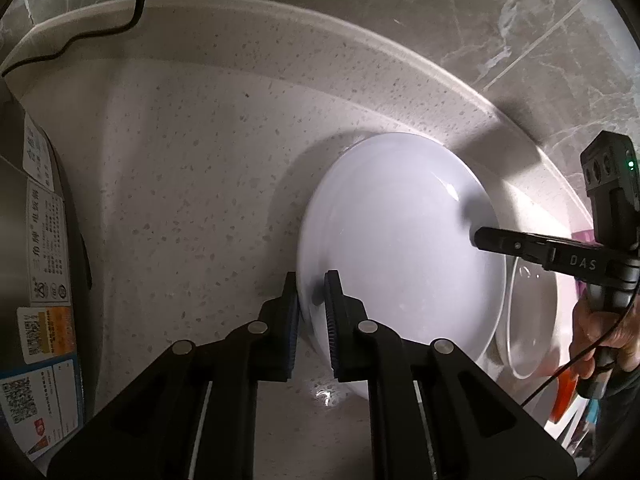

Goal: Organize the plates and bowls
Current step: 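Close the right gripper on the smaller white plate's rim, then carry the smaller white plate onto the large white plate and open the right gripper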

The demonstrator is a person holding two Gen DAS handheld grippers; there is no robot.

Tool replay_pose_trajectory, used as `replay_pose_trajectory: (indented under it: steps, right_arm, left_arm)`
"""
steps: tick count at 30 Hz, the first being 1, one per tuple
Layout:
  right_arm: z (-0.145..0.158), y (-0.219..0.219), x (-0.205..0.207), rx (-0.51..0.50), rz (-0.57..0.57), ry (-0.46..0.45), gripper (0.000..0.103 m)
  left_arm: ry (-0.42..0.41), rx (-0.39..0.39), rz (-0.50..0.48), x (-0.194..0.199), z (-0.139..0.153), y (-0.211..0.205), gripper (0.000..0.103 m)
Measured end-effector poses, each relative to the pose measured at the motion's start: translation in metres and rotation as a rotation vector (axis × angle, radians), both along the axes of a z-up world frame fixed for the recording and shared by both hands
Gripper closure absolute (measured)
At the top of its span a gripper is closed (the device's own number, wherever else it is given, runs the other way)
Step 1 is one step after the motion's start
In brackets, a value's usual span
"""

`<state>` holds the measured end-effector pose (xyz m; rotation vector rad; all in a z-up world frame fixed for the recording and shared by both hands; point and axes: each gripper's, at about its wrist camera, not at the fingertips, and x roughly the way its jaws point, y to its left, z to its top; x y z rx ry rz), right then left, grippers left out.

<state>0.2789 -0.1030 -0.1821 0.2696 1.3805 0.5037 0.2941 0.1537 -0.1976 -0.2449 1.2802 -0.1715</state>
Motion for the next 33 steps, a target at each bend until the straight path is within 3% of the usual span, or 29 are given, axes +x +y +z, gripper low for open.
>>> replay_pose_trajectory:
  steps: [9,19,26,33]
  right_arm:
    - [0.019,-0.008,-0.005,0.007,-0.043,-0.027,0.094]
    - [0.087,-0.024,-0.026,0.022,-0.075,-0.121,0.094]
    - [0.136,-0.038,-0.09,0.033,-0.111,-0.191,0.094]
    - [0.157,-0.059,-0.172,0.049,-0.205,-0.22,0.094]
  left_arm:
    - [-0.017,-0.023,0.003,0.002,0.021,0.002,0.093]
    - [-0.088,-0.072,-0.022,-0.023,0.087,0.005,0.093]
    - [-0.114,-0.124,-0.089,-0.068,0.123,-0.001,0.092]
    - [-0.138,-0.131,-0.21,-0.131,0.144,-0.032,0.092]
